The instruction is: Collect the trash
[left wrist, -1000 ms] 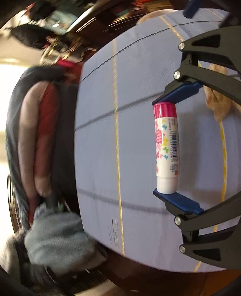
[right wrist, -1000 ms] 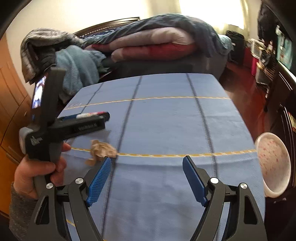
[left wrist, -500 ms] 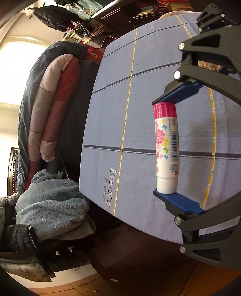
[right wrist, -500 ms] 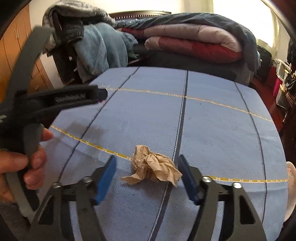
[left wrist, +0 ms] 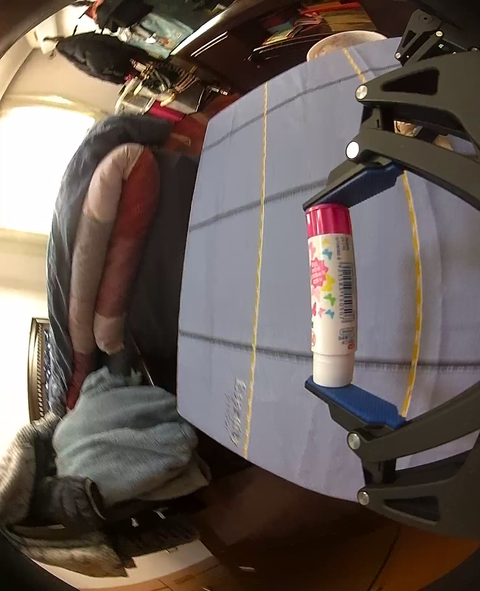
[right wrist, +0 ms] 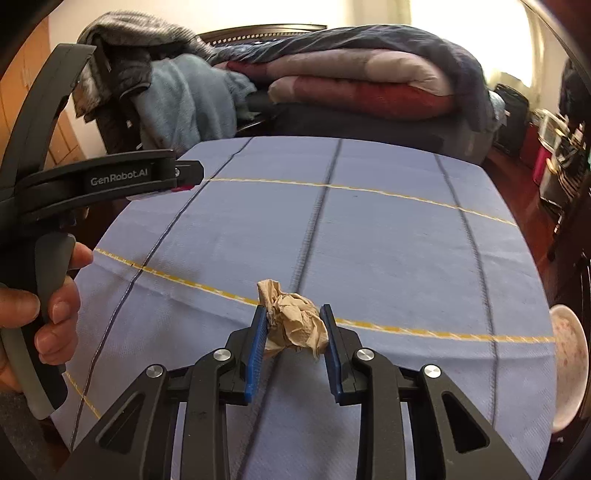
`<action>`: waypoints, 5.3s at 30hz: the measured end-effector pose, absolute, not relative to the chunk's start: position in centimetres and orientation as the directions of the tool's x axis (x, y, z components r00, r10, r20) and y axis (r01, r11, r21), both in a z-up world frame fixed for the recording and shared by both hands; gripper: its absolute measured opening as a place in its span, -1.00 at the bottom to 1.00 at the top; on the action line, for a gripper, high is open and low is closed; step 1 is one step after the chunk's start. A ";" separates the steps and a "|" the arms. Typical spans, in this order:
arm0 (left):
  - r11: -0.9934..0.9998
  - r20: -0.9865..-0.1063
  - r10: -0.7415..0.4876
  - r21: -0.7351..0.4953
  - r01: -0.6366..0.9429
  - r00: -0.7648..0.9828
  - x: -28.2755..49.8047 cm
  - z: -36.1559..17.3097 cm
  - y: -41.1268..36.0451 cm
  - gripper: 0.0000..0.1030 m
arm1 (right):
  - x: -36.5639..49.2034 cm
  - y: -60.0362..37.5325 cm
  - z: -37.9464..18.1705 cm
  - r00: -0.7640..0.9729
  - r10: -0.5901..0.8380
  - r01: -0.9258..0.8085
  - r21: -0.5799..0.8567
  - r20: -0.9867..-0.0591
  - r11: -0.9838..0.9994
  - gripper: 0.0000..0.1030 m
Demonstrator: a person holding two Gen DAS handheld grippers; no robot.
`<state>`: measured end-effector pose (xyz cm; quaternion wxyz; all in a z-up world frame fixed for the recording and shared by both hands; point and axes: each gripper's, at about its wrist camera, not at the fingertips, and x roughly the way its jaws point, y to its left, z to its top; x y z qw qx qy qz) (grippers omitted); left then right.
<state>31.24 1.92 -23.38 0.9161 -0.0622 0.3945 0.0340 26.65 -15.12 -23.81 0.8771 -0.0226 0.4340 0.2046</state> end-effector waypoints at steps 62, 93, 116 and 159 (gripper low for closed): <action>0.794 -0.759 -0.454 -0.107 0.599 0.466 35.2 -24.7 -42.6 0.68 | 24.8 -53.6 -27.2 0.636 -0.077 0.382 0.226 -0.768 0.896 -0.43; 0.914 -0.653 -0.312 -0.009 0.405 0.690 32.4 -18.7 -32.2 0.93 | 23.4 -46.6 -23.6 0.670 -0.070 0.305 0.187 -0.739 0.934 0.72; 0.989 -0.381 0.140 0.005 -0.149 0.914 9.9 -4.9 -4.4 0.93 | 12.2 -23.3 -7.8 0.874 0.161 -0.141 0.079 -0.458 0.987 0.93; 0.967 -0.198 0.207 -0.105 -0.231 0.958 -1.1 0.0 2.7 0.93 | 5.7 -17.8 -4.3 0.934 0.090 -0.112 -0.046 -0.346 0.993 0.93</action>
